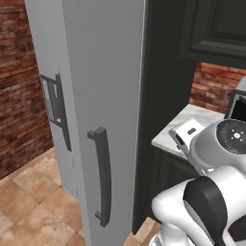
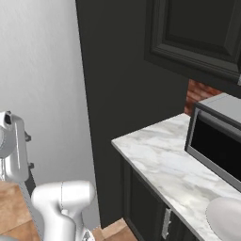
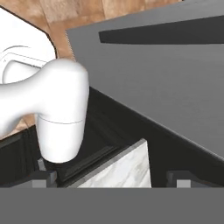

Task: Place the steak on the counter behind the older steak on the same shelf of the fridge to maintain FIFO order. Close the fridge door when finished.

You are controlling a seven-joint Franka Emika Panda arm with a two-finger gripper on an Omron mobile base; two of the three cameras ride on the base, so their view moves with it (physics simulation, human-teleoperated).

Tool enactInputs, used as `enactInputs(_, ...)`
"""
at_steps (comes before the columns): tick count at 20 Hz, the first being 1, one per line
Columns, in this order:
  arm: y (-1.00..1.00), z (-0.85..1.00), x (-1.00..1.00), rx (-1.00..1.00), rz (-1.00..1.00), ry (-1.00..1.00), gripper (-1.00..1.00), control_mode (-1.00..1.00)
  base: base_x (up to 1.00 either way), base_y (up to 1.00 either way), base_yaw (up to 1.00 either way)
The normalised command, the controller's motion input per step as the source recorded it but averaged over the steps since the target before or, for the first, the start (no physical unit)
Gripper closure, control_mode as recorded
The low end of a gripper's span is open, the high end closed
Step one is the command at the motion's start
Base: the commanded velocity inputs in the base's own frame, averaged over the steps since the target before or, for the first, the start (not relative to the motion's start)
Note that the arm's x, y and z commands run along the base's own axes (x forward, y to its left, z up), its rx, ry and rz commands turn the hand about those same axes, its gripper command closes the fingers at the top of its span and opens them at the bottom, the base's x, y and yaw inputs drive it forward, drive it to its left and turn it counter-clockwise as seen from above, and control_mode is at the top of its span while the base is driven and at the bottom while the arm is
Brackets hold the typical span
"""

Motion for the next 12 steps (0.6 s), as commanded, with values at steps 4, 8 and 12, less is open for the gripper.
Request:
enactInputs(4, 0.37, -0.04, 0.39, 0.00, 0.05, 0.00, -1.00, -1.00, 0.00, 0.00, 0.00)
enactInputs(8, 0.55, 0.00, 0.53, 0.00, 0.11, 0.00, -1.00, -1.00, 0.00, 0.00, 0.00)
enactInputs(12, 0.49, 0.00, 0.44, 0.00, 0.13, 0.00, -1.00, -1.00, 0.00, 0.00, 0.00)
